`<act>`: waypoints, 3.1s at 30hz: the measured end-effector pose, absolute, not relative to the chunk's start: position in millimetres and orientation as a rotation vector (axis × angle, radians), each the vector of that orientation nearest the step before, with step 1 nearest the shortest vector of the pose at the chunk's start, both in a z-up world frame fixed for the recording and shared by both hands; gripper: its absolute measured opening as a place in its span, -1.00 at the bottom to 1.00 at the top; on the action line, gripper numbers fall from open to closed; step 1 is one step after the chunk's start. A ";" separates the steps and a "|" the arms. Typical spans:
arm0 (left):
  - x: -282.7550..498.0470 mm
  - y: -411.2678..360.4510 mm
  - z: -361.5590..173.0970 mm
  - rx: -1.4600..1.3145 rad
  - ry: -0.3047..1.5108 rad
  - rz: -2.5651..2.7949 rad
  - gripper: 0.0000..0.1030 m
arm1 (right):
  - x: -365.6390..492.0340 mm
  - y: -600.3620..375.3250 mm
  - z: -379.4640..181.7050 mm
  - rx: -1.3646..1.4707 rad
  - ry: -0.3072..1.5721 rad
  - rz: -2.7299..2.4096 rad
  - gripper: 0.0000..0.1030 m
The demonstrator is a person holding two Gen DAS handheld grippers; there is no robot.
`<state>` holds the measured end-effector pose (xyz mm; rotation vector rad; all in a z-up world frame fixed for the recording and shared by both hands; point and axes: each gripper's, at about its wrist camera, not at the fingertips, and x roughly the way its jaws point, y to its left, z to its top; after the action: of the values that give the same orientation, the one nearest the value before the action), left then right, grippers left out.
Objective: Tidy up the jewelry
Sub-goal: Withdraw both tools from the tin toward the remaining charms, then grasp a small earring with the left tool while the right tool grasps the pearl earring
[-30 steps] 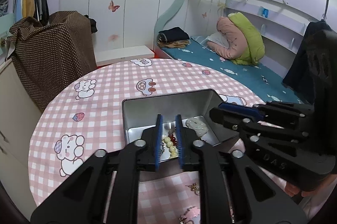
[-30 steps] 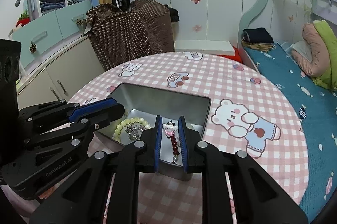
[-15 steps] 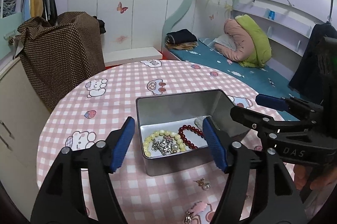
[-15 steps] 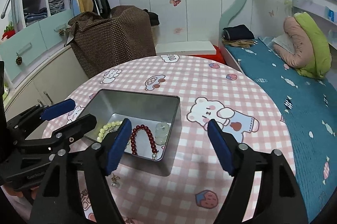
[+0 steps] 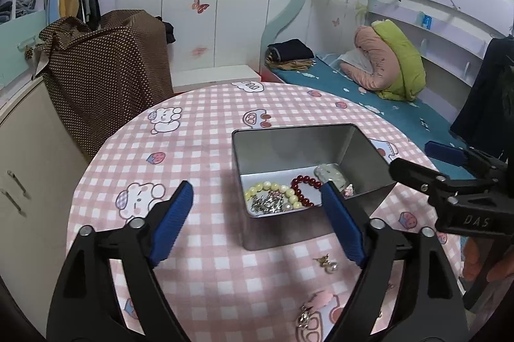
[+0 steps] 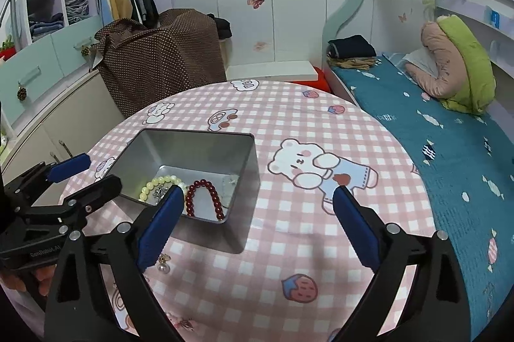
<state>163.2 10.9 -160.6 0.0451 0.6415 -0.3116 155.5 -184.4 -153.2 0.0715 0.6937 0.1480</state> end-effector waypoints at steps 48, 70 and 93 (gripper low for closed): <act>94.7 6.0 -223.7 0.098 0.749 -0.378 0.09 | 54.1 -195.4 -202.9 0.261 0.547 0.024 0.85; 100.0 23.8 -202.5 0.036 0.708 -0.350 -0.76 | 79.4 -149.3 -181.9 0.120 0.608 0.151 0.85; 109.8 57.8 -204.0 -0.076 0.687 -0.319 -0.75 | 124.4 -82.9 -211.6 -0.004 0.831 0.192 -0.66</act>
<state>109.8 57.8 -204.0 -0.0760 0.6874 -0.3192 124.4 -82.9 -211.6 -0.0037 0.8314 0.1919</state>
